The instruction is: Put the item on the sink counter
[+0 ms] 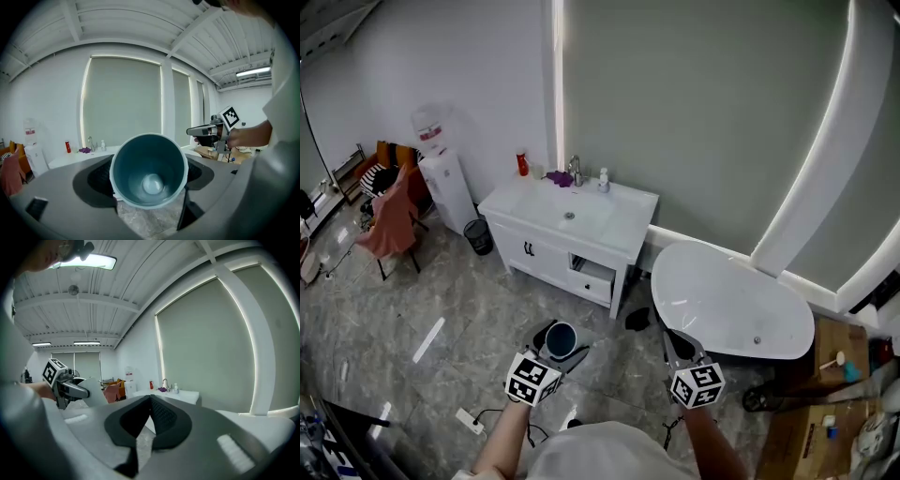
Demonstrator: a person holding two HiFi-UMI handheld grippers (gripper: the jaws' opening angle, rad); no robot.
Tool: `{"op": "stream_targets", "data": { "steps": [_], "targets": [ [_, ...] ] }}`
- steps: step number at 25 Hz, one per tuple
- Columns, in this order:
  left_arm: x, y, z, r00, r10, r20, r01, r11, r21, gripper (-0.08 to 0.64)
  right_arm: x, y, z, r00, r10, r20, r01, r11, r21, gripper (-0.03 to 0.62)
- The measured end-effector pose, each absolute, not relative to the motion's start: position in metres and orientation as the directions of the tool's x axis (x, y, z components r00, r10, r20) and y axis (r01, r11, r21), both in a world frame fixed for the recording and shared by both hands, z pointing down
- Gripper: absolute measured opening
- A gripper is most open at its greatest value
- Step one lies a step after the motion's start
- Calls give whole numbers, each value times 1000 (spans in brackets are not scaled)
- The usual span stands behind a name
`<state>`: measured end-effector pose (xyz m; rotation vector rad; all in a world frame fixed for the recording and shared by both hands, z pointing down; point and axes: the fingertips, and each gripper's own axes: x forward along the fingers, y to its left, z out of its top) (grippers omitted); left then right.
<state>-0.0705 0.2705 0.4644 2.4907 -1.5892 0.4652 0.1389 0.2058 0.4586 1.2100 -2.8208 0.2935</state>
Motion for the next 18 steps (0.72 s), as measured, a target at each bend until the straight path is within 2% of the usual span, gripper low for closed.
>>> {"op": "stream_targets", "data": {
  "steps": [18],
  "targets": [
    [-104,277,475,432,-829,354,-882,-471,-26,403,108,220,465,-657,-736,165,-753,650,-103,10]
  ]
}}
